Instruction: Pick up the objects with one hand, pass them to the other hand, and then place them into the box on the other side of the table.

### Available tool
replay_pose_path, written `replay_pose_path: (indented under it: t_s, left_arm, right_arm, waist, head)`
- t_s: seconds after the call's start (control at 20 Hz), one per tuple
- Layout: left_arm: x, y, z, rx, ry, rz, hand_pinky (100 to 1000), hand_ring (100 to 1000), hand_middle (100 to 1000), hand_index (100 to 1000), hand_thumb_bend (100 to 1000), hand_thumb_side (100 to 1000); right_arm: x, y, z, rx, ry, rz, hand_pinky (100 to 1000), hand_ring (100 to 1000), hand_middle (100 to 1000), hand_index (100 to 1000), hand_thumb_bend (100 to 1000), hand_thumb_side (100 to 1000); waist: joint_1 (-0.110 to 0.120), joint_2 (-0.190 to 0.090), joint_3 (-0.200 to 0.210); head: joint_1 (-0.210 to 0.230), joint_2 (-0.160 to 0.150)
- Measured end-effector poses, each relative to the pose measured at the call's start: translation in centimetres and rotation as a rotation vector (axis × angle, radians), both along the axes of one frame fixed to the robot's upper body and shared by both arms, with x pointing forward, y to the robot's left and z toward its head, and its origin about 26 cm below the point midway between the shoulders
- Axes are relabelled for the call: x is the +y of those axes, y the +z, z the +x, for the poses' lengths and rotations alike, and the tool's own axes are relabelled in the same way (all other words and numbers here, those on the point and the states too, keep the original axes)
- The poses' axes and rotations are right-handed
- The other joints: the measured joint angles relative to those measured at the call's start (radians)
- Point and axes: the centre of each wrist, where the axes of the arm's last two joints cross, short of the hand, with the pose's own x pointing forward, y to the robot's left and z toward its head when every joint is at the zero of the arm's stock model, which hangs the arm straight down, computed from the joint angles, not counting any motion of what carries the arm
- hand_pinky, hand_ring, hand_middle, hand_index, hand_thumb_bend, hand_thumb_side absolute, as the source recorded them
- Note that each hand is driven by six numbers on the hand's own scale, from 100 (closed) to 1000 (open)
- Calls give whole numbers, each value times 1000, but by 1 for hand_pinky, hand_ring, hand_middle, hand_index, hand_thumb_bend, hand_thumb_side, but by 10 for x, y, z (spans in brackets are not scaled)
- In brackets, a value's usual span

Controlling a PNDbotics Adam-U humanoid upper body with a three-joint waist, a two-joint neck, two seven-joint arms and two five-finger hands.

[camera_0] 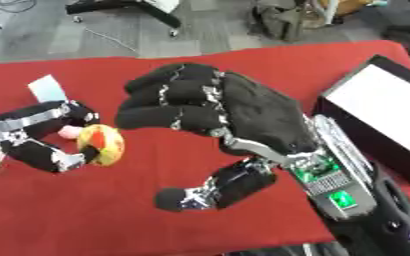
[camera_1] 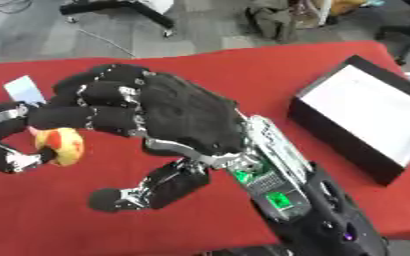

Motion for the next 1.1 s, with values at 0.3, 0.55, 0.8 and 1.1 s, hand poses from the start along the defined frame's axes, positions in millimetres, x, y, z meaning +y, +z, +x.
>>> replay_pose_path:
  t_s: [0.3, 0.55, 0.8, 1.1]
  left_arm:
    - [-8, 5, 0, 41, -61, -5, 670, 525, 467, 581, 100, 237]
    - [-15, 6, -1, 54, -92, -11, 670, 527, 468, 581, 100, 245]
    - [-20, 8, -2, 67, -109, -19, 674, 527, 469, 582, 100, 251]
    - [-26, 10, -3, 79, -128, -18, 680, 527, 467, 580, 100, 249]
  right_arm:
    - [6, -4, 6, 2, 20, -78, 802, 830, 752, 887, 403, 289]
    - [7, -7, 8, -4, 23, -125, 804, 833, 757, 893, 391, 276]
    - [8, -8, 10, -17, 4, -149, 801, 829, 763, 897, 378, 244]
    - [10, -3, 12, -81, -31, -172, 805, 828, 800, 916, 360, 187]
  waist:
    - [4, 0, 1]
    - [6, 0, 1]
    - [7, 0, 3]
    - [11, 0, 8]
  head:
    - [-18, 0]
    - [-18, 0]
    - [-14, 0]
    - [-11, 0]
